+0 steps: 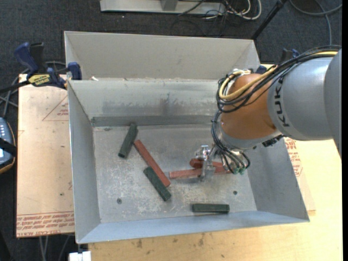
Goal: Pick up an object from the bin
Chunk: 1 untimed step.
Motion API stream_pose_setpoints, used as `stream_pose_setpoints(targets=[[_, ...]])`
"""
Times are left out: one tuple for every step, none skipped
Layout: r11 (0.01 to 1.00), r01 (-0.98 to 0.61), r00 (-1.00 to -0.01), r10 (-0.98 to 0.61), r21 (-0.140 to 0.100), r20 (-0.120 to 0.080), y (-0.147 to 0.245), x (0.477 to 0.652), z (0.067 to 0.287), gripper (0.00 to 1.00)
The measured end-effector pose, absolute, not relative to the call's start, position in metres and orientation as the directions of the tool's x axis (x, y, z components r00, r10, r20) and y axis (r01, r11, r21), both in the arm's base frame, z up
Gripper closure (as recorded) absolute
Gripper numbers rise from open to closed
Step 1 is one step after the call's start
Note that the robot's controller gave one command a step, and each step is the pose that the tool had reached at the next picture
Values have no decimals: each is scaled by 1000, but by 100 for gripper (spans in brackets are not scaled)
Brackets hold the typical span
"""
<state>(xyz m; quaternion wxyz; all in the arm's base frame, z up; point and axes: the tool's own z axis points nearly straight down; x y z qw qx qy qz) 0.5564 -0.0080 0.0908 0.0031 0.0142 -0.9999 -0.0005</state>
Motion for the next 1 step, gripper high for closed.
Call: stream_pose_setpoints(targets=[[1000, -29, -1000, -29, 1, 1, -8, 558, 109, 100]])
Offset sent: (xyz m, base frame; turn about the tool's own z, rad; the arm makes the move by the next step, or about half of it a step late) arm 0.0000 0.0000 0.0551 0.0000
